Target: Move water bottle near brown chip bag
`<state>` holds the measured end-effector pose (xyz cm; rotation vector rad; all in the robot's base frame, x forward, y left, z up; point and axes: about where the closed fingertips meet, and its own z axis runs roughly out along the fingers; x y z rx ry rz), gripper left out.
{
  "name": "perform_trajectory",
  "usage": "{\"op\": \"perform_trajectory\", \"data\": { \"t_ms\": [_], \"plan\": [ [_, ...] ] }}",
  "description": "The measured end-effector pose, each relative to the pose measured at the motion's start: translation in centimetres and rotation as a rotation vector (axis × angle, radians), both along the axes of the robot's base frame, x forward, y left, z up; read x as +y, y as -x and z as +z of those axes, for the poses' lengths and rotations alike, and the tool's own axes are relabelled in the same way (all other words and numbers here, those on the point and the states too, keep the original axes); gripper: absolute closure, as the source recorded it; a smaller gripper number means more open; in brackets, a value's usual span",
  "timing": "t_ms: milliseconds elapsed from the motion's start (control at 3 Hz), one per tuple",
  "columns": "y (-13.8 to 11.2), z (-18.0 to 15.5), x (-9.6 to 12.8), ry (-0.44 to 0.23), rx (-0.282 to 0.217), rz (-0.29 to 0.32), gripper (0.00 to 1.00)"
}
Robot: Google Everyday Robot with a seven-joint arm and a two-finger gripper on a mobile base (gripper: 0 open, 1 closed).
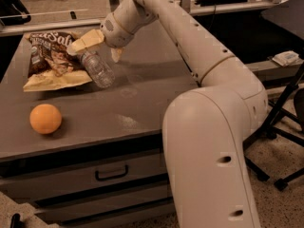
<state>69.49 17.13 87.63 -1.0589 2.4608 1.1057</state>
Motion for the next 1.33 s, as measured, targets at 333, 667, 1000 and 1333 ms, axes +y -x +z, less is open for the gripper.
{"op": "perform_trajectory", "data": {
  "t_ms": [333,667,1000,1333],
  "plan": [
    [0.1,2.1,-1.5,0.000,-0.040,-0.023,0.00],
    [0.1,2.1,-1.5,0.000,-0.040,-0.022,0.00],
    [-0.2,2.2,-1.1,-0.024,-0.027,-0.046,0.00],
    [-1.4,4.0,-2.1,-0.105,-0.043,-0.161,0.00]
  ]
}}
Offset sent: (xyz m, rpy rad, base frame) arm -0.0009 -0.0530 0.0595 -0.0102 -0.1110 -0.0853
